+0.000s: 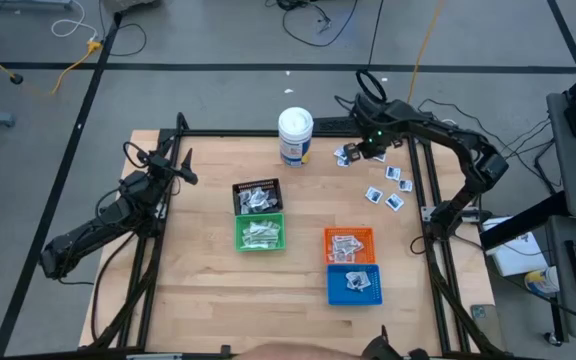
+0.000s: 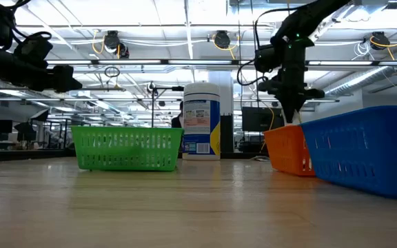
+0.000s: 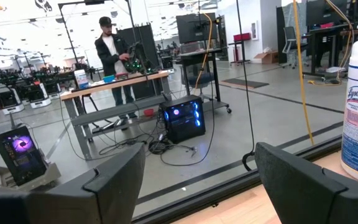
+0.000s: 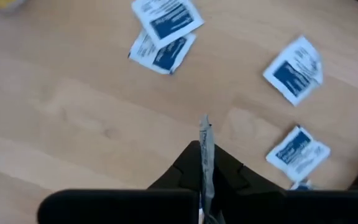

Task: Pick & Place First Aid Supplies
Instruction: Put the blue pad into the blue bin

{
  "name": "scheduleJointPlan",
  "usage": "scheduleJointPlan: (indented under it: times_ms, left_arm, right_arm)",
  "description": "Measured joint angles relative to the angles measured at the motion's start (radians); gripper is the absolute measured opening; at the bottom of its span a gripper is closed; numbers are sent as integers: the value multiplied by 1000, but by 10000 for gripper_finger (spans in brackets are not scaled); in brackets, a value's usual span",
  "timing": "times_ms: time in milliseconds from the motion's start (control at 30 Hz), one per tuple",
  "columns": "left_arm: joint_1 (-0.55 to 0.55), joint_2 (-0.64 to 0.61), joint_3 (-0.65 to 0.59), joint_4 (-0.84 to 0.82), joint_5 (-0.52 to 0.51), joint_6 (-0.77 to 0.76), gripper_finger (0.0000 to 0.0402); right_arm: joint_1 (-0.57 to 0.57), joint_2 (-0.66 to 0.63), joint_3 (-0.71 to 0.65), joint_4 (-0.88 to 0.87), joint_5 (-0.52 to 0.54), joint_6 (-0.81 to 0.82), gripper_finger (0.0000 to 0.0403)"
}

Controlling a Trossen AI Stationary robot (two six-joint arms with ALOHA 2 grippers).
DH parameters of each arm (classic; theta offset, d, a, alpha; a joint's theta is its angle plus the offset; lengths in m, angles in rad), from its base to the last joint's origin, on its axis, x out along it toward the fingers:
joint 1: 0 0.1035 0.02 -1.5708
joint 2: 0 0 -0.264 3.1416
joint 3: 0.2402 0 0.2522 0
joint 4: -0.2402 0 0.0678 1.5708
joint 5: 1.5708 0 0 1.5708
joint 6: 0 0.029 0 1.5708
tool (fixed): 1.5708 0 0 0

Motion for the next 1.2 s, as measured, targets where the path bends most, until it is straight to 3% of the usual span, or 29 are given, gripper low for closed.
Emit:
scheduleJointPlan:
  times_ms: [233, 400, 833, 1200]
  left_arm:
    - [0, 0, 0, 0, 0, 0, 305]
    - [0, 0, 0, 0, 0, 0, 306]
    - [0, 0, 0, 0, 0, 0, 305]
    - [0, 0, 0, 0, 0, 0, 305]
  right_arm:
    - [27, -11, 31, -52, -1, 137, 3]
    - [141, -59, 31, -58, 9, 218, 2]
    - [588, -100, 32, -93, 28, 523, 1]
    - [996, -100, 32, -91, 24, 920, 1]
